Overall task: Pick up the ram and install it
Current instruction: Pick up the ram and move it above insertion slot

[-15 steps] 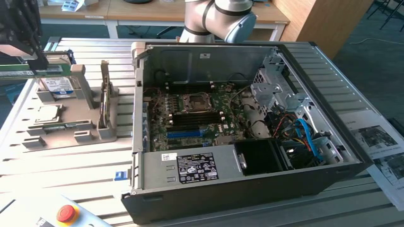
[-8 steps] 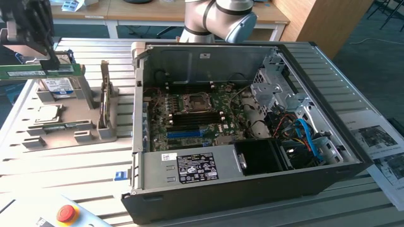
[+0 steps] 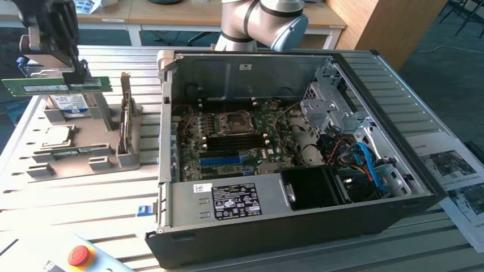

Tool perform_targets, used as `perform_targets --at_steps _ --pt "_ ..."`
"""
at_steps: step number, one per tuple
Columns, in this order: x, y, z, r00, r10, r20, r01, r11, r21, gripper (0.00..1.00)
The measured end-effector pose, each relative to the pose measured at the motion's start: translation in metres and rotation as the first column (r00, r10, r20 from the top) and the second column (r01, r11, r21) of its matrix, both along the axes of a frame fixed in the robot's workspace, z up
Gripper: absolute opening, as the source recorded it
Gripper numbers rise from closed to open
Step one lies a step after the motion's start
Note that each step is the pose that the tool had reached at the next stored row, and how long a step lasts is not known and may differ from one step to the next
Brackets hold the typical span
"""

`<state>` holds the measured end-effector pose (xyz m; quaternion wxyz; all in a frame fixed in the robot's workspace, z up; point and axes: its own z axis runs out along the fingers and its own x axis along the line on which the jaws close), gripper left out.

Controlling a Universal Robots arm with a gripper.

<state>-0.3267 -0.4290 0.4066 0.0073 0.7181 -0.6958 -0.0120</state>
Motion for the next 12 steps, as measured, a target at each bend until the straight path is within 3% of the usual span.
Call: perform_targets --at_steps 12 --pt "0.032 -0.0014 0.0001 1.0 0.0 -0.0053 0.0 1.0 -0.0001 0.12"
